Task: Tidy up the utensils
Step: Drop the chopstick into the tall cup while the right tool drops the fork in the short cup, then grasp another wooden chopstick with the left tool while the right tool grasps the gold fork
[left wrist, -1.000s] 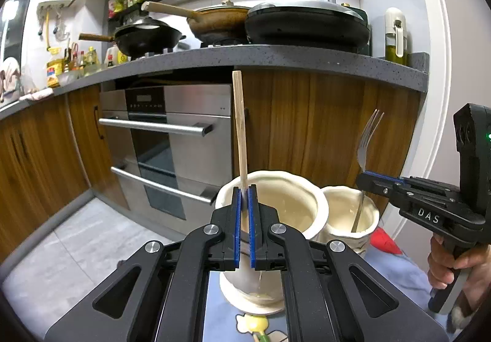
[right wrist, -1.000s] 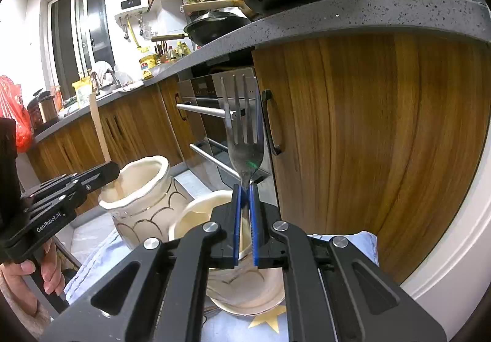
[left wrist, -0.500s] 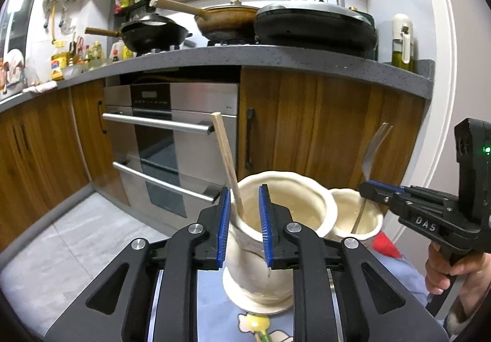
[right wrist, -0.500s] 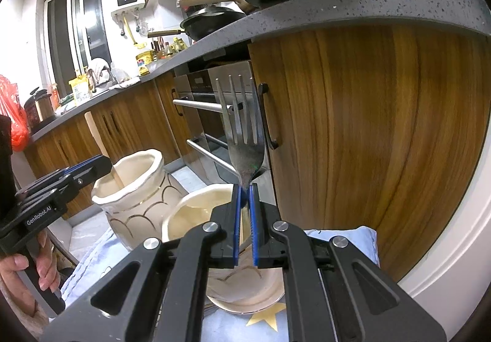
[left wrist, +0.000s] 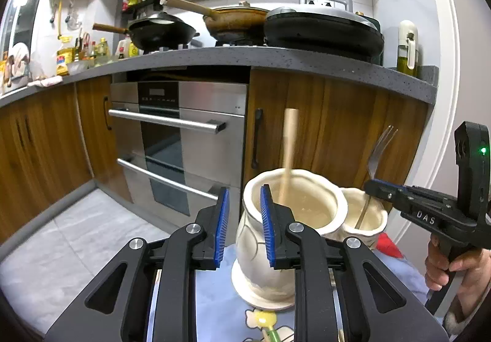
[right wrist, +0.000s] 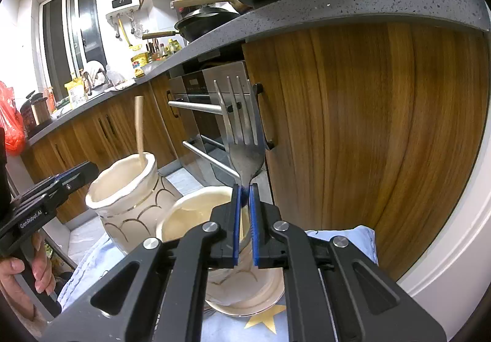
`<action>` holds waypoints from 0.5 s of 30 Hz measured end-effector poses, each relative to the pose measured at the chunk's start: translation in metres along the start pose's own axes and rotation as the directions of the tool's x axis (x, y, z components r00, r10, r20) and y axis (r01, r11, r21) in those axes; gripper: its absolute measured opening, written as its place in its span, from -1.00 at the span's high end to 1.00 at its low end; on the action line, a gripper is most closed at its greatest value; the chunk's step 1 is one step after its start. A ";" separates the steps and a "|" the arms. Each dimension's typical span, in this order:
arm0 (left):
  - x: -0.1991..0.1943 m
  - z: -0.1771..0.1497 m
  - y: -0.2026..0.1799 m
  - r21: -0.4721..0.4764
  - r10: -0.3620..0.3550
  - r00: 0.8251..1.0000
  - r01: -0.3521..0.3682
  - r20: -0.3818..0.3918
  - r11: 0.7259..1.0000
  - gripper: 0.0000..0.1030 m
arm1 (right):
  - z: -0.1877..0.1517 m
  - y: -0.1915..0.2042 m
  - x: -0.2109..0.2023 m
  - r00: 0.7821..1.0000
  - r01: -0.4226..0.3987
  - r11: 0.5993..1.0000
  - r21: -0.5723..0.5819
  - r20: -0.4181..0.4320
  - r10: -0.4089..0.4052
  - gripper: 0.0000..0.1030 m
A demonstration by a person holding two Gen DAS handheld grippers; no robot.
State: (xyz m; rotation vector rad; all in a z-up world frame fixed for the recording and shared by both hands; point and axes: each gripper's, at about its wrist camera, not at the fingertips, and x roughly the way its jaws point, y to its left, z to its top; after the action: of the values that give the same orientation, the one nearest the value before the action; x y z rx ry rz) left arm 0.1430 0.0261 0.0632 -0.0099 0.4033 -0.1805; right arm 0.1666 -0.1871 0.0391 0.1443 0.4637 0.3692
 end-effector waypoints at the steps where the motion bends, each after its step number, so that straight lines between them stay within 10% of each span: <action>1: -0.001 0.000 0.000 0.000 0.002 1.000 -0.002 0.001 1.000 0.57 | 0.000 0.000 0.000 1.000 -0.002 1.000 -0.001 0.003 0.002 0.78; 7: -0.012 -0.001 0.002 0.001 0.009 1.000 -0.009 0.008 1.000 0.45 | 0.002 0.003 -0.010 1.000 -0.005 1.000 -0.005 0.026 0.005 0.32; 15: -0.039 -0.013 0.010 -0.026 0.029 1.000 -0.029 0.004 0.999 -0.47 | -0.013 0.004 -0.038 1.000 -0.009 1.000 -0.022 0.024 0.010 -0.46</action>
State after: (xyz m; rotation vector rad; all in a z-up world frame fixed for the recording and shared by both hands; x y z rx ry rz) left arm 0.1041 0.0430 0.0662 -0.0302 0.4012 -0.1463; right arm 0.1278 -0.1977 0.0444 0.1300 0.4356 0.3815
